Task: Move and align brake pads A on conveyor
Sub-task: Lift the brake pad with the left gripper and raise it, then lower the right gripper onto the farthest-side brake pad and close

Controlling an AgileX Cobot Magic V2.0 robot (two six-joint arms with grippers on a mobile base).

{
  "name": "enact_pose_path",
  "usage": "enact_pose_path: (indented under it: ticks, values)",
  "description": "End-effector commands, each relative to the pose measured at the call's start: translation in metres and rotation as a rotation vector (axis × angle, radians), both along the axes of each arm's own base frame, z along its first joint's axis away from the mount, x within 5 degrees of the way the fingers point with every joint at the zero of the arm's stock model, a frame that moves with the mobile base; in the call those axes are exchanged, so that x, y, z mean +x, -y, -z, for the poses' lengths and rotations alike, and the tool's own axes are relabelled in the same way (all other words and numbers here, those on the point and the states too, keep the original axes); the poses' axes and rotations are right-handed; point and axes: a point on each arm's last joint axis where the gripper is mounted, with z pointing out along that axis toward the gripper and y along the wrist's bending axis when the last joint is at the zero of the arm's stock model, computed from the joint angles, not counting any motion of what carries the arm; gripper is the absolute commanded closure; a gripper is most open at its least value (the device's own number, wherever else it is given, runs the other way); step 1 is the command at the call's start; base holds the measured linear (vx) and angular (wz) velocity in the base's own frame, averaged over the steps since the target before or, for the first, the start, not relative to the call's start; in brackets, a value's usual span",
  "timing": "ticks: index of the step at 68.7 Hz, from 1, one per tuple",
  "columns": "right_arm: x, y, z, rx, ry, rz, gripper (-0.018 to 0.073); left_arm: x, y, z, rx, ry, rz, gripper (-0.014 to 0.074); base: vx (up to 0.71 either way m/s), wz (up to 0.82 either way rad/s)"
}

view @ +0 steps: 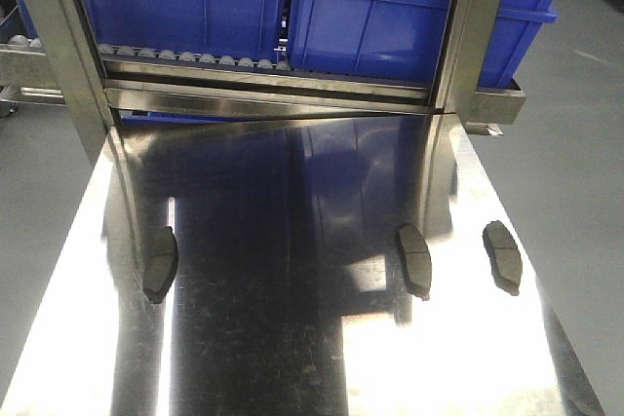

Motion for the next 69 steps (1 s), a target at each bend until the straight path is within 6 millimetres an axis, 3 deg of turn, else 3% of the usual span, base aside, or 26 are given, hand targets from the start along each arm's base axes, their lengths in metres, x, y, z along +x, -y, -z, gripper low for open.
enact_pose_path:
  ticks: [1,14,26,33,44,56,69]
  values:
    - [-0.001,0.000,-0.007,-0.012,0.093,0.005,0.0568,0.001,-0.003,-0.018,-0.041,0.106,-0.033,0.0540,0.00,0.00]
    - [-0.001,0.000,-0.021,-0.013,0.183,0.004,0.0565,0.001,-0.003,-0.018,-0.041,0.106,-0.033,0.0540,0.00,0.00]
    - [0.004,0.001,-0.066,-0.040,0.153,0.006,0.0562,0.001,-0.003,-0.018,-0.041,0.106,-0.033,0.0540,0.00,0.00]
    - [0.020,0.002,-0.100,-0.037,0.075,0.008,0.0562,0.001,-0.003,-0.018,-0.041,0.106,-0.033,0.0540,0.00,0.00]
    - [0.060,0.006,-0.134,-0.026,-0.112,0.011,0.0562,0.001,-0.003,-0.018,-0.041,0.106,-0.033,0.0540,0.00,0.00]
    - [0.100,0.010,-0.140,-0.020,-0.227,0.010,0.0562,0.001,-0.003,-0.018,-0.041,0.106,-0.033,0.0540,0.00,0.00]
    - [0.120,0.011,-0.126,-0.018,-0.318,0.009,0.0552,0.001,-0.003,-0.018,-0.041,0.106,-0.033,0.0540,0.00,0.00]
